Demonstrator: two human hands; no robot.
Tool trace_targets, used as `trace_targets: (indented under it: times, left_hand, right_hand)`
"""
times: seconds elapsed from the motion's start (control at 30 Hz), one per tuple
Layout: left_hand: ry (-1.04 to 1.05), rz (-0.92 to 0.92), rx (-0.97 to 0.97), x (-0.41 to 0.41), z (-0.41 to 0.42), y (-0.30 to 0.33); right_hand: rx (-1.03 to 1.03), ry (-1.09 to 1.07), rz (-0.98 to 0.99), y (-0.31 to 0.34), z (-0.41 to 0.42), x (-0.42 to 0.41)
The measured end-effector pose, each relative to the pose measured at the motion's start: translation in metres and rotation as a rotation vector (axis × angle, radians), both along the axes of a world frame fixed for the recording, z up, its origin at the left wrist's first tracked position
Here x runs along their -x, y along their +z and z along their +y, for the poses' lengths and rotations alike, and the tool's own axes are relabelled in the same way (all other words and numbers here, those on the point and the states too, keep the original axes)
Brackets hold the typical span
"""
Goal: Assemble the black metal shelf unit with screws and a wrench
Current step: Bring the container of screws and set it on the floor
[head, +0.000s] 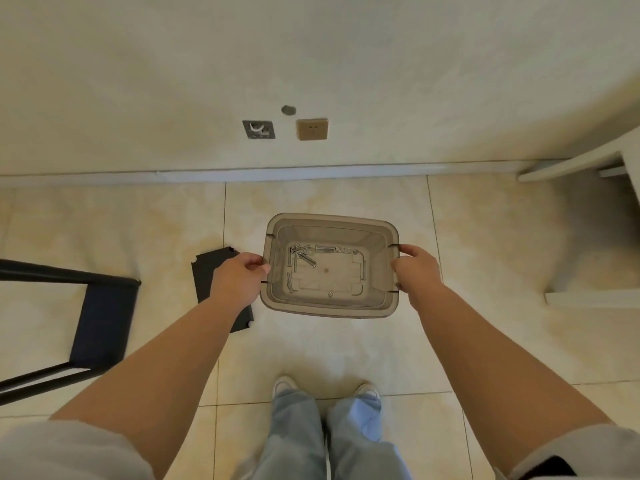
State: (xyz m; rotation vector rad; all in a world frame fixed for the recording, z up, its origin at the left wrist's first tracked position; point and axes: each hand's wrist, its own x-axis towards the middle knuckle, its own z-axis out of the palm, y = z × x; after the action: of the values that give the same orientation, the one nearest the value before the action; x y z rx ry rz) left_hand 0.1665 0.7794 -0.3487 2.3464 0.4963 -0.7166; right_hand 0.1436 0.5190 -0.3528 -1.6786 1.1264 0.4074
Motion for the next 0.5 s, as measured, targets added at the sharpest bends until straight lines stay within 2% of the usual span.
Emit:
trace_targets:
  times: [0.3, 0.5]
  left_hand:
    - [-0.034, 0.043, -0.031, 0.003, 0.017, -0.183]
    - [-0.022, 0.131, -0.022, 0.007, 0.017, -0.277]
  right_hand:
    - [0.008, 0.031, -0.010, -0.197, 0.015, -0.017]
    - [0.057, 0.093, 0.011, -0.289, 0.014, -0.011]
